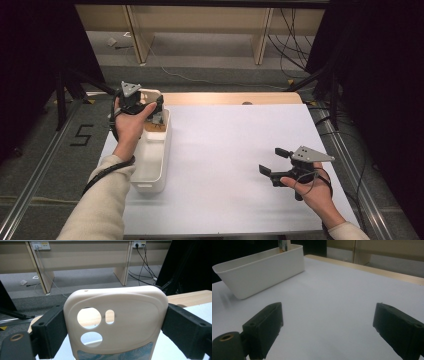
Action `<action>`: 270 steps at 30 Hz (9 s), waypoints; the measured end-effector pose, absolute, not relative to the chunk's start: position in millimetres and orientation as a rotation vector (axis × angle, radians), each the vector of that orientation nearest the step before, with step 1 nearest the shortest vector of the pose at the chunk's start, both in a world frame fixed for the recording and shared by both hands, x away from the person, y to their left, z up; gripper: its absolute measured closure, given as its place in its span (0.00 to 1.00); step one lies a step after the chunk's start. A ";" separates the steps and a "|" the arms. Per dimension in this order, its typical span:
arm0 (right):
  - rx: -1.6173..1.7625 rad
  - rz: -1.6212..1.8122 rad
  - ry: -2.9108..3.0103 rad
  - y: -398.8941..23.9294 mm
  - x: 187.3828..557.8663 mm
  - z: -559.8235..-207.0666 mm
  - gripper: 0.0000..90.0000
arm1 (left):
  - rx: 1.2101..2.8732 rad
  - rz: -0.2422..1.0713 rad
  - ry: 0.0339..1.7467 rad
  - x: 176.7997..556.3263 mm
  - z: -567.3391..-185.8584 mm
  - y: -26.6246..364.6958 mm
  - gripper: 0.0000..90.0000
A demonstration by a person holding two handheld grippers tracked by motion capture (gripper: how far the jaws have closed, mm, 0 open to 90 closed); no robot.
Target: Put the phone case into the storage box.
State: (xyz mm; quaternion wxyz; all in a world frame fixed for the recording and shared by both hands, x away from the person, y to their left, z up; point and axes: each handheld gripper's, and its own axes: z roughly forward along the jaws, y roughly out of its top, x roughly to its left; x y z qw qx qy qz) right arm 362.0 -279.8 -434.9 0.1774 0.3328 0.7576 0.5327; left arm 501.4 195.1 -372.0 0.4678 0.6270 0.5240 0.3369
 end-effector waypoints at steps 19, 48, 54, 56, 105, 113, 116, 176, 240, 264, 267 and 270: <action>0.941 1.510 2.144 -279.8 362.5 -435.3 0.11 | 1.563 0.813 1.305 508.4 -376.9 193.9 0.12; 0.942 1.511 2.147 -280.4 363.0 -435.3 0.11 | 1.617 0.799 1.335 516.4 -388.5 191.7 0.11; 0.941 1.509 2.147 -280.3 363.2 -435.2 0.11 | 1.631 0.800 1.346 518.1 -391.8 190.6 0.11; 0.941 1.508 2.146 -280.6 363.3 -435.1 0.11 | 1.631 0.799 1.349 518.7 -392.7 190.3 0.11; 0.948 1.517 2.142 -281.2 363.4 -434.8 0.11 | 1.634 0.796 1.337 529.4 -393.1 184.6 0.03; 0.947 1.515 2.142 -281.2 363.4 -434.9 0.11 | 1.626 0.821 1.319 527.5 -384.9 183.8 0.02; 0.948 1.514 2.142 -281.2 363.5 -434.9 0.11 | 1.625 0.822 1.312 524.9 -382.6 184.0 0.02; 0.941 1.500 2.145 -279.9 362.9 -433.4 0.11 | 1.628 0.695 1.156 401.2 -375.5 207.6 0.04; 0.924 1.492 2.163 -278.6 362.1 -433.6 0.11 | 1.706 0.685 1.003 341.5 -405.7 199.4 0.03; 0.918 1.493 2.164 -278.4 362.2 -433.4 0.11 | 1.712 0.665 0.975 336.5 -409.2 195.1 0.03; 0.918 1.494 2.162 -278.4 362.2 -433.2 0.11 | 1.713 0.664 0.974 336.8 -409.1 195.5 0.03; 0.919 1.495 2.161 -278.4 362.1 -433.1 0.11 | 1.708 0.666 0.977 337.0 -408.9 196.4 0.03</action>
